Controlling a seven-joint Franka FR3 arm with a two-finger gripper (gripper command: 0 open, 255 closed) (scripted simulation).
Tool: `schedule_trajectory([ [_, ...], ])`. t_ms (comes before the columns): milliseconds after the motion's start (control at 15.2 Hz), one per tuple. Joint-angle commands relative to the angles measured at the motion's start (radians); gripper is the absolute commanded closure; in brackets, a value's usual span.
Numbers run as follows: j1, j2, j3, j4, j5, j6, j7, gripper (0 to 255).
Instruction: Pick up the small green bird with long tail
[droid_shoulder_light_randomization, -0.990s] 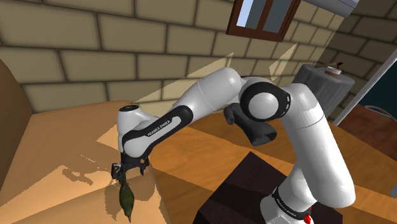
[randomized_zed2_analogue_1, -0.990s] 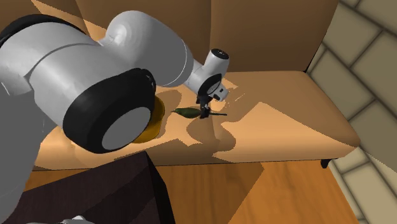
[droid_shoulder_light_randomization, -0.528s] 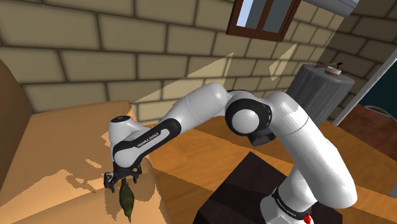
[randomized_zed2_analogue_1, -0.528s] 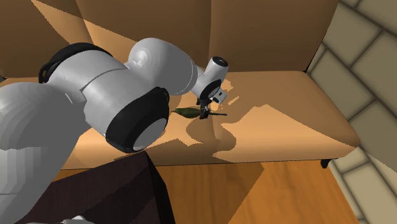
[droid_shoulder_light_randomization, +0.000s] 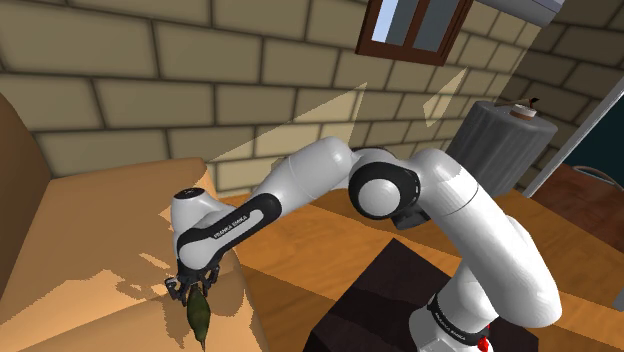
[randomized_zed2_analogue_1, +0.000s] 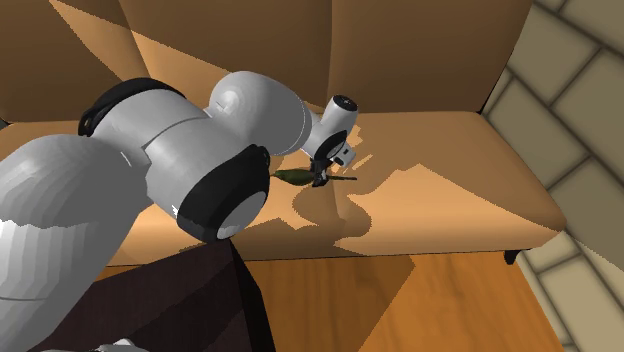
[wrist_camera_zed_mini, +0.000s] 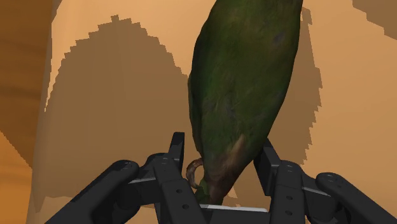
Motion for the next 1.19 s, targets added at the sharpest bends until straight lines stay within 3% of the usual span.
schedule_trajectory([
  [0,0.001,0.004,0.0,-0.002,0.0,0.001,0.0,255],
  [396,0.0,0.006,0.0,-0.001,0.0,0.001,-0.001,255],
  [1122,-0.016,-0.117,0.015,-0.063,0.011,-0.058,0.01,255],
])
